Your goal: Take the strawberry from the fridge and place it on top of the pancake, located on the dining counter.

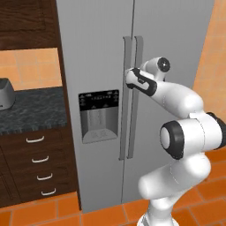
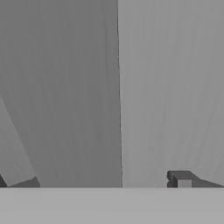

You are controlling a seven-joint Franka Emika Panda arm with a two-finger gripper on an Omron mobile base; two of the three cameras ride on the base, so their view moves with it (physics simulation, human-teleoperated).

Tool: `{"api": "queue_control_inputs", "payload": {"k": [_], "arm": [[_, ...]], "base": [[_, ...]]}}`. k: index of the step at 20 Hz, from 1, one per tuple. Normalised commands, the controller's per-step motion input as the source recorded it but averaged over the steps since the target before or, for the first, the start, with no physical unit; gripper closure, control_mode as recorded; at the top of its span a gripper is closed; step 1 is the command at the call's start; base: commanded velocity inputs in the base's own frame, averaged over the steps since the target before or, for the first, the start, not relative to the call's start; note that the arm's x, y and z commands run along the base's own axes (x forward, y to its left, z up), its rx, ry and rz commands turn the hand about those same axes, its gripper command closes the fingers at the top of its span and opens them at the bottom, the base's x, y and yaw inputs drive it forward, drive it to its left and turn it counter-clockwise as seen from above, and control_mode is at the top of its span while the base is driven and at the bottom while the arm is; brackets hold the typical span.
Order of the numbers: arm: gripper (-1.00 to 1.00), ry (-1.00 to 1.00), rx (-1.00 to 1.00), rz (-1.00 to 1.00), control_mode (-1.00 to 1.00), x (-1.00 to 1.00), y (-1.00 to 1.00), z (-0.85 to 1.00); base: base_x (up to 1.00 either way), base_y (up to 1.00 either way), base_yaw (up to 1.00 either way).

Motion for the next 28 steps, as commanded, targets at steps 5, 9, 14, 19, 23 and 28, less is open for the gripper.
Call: {"api": "queue_control_inputs", "payload": {"k": [5, 9, 14, 19, 23, 28], "arm": [[1.0, 0.0, 0.0, 0.01, -1.0, 0.24, 0.0, 0.0], [1.0, 0.02, 0.0, -0.03, -1.0, -0.13, -0.01, 0.0], [1.0, 0.09, 0.0, -0.07, -1.0, -0.64, -0.35, 0.0], [1.0, 0.06, 0.0, -0.03, -1.0, -0.97, -0.64, 0.0], [1.0, 0.05, 0.0, -0.01, -1.0, -1.0, -0.76, 0.0], [1.0, 0.07, 0.0, 0.0, -1.0, -0.93, -0.91, 0.0]], "base": [[0.0, 0.0, 0.0], [0.0, 0.0, 0.0], [0.0, 0.0, 0.0], [0.0, 0.0, 0.0], [0.0, 0.0, 0.0], [0.0, 0.0, 0.0]]}}
